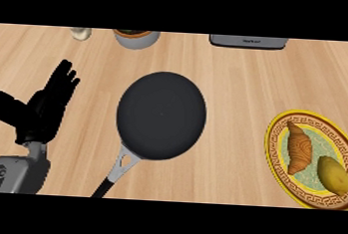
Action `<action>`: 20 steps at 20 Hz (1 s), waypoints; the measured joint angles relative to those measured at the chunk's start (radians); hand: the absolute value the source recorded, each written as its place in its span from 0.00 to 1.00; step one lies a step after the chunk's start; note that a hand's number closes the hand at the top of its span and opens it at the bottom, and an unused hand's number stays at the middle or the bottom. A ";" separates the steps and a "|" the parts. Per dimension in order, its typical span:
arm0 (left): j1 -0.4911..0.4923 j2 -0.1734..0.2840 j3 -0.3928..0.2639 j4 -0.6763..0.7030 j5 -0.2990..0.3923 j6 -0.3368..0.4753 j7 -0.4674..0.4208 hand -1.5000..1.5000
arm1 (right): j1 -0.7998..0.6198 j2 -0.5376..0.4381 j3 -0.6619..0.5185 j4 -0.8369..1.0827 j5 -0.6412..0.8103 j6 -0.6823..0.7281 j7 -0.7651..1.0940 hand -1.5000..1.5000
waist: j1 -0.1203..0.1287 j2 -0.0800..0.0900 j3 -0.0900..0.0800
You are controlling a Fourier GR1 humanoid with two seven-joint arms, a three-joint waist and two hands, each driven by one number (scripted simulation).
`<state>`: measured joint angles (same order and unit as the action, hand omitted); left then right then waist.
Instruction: Pick the lemon from the plate and place it in the pan
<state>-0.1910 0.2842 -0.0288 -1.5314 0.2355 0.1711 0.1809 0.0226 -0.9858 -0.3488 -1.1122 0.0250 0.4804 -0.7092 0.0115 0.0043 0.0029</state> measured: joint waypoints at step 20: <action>0.023 -0.001 0.029 -0.041 -0.011 -0.023 0.026 0.50 | -0.151 -0.103 0.445 -0.135 0.481 0.024 0.114 0.00 | -0.001 -0.003 -0.003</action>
<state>-0.1678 0.2832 -0.0001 -1.5721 0.2247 0.1480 0.2064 -0.1282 -1.0886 0.0967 -1.2475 0.5059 0.5041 -0.5951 0.0102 0.0013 -0.0005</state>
